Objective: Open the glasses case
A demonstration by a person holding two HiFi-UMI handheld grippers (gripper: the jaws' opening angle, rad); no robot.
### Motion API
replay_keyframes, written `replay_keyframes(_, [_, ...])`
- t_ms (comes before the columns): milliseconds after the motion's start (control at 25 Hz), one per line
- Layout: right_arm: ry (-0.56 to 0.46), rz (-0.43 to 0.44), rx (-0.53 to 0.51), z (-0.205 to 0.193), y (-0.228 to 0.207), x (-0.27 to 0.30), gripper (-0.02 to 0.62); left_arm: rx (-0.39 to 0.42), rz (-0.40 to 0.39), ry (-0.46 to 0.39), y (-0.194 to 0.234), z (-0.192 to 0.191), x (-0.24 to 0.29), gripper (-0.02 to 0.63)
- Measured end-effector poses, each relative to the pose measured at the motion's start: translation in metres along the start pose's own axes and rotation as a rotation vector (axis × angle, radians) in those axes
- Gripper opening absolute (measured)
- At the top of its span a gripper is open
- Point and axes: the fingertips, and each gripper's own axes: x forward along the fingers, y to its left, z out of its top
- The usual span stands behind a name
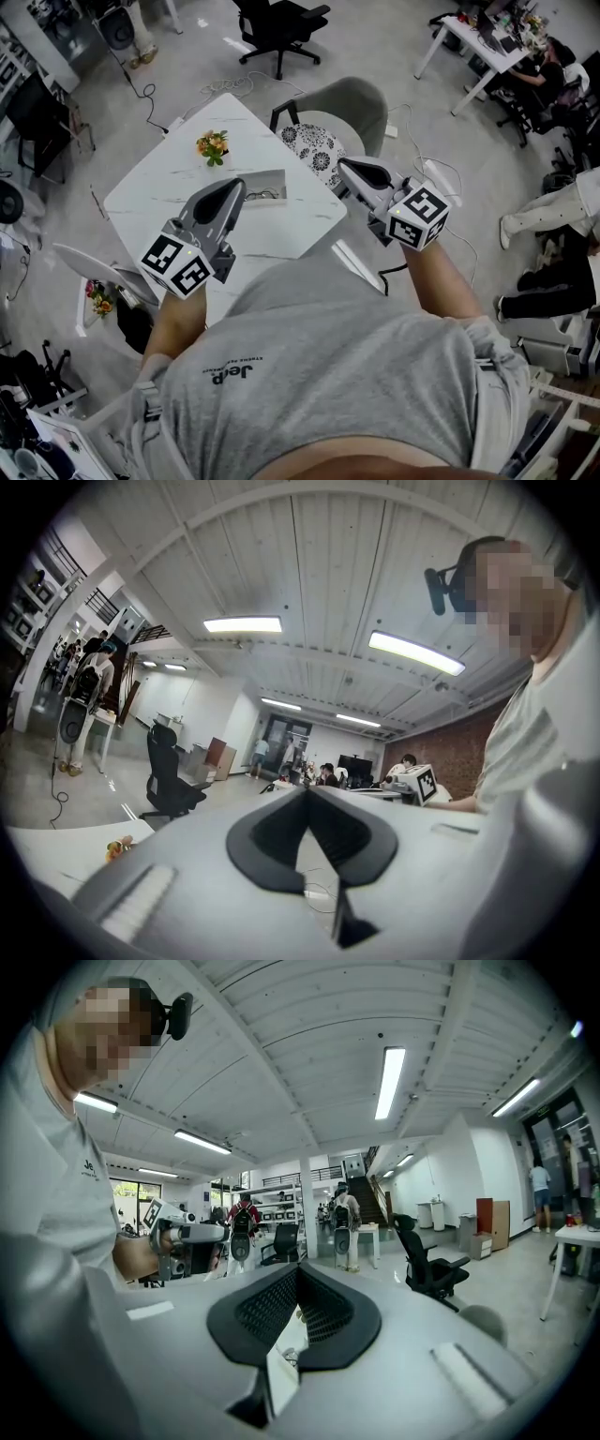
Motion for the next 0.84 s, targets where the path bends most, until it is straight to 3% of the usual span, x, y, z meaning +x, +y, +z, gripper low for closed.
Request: replay_keyframes(840, [0.01,-0.007,-0.013,-0.0046,-0.0019,-0.0007,0.002,-0.019,-0.016,-0.005,0.0025,-0.0062,0.0034,0.049])
